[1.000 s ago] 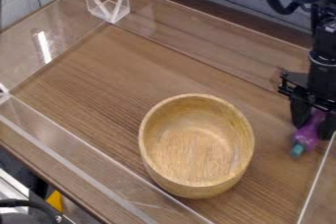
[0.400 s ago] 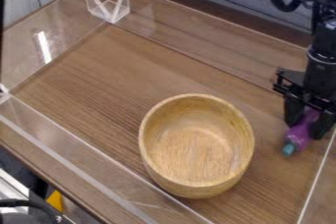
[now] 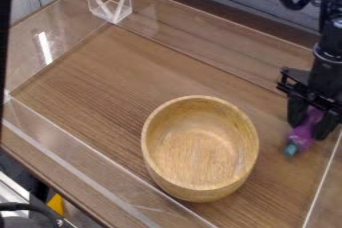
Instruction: Put the purple eggplant in the brown bowl
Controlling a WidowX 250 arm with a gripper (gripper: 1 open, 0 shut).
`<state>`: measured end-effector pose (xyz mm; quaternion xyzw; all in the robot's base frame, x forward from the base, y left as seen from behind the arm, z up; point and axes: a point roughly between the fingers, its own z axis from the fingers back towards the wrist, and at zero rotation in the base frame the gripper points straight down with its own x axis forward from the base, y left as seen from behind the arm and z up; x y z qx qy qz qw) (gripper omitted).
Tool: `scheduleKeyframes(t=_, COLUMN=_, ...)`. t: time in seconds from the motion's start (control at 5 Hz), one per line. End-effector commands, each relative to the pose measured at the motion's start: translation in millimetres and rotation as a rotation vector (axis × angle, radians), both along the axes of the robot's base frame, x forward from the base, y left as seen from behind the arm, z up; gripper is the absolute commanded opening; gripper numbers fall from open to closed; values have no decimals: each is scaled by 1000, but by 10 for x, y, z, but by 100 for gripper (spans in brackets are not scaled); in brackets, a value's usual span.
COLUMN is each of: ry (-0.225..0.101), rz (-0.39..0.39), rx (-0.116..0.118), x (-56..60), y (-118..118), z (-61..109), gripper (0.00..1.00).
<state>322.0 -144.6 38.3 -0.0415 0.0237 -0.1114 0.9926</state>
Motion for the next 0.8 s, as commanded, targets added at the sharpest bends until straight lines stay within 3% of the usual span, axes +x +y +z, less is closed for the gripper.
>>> scheduleKeyframes(t=0.0, ry=-66, rz=3, rx=-24, x=79, y=-18, z=270, gripper=0)
scheduleKeyframes(t=0.4, ry=-79, rz=15, rx=-28, x=32, y=24, z=436, gripper=0)
scheduleKeyframes(t=0.6, ry=-104, rz=24, rx=-31, x=-15, y=67, z=614, gripper=0)
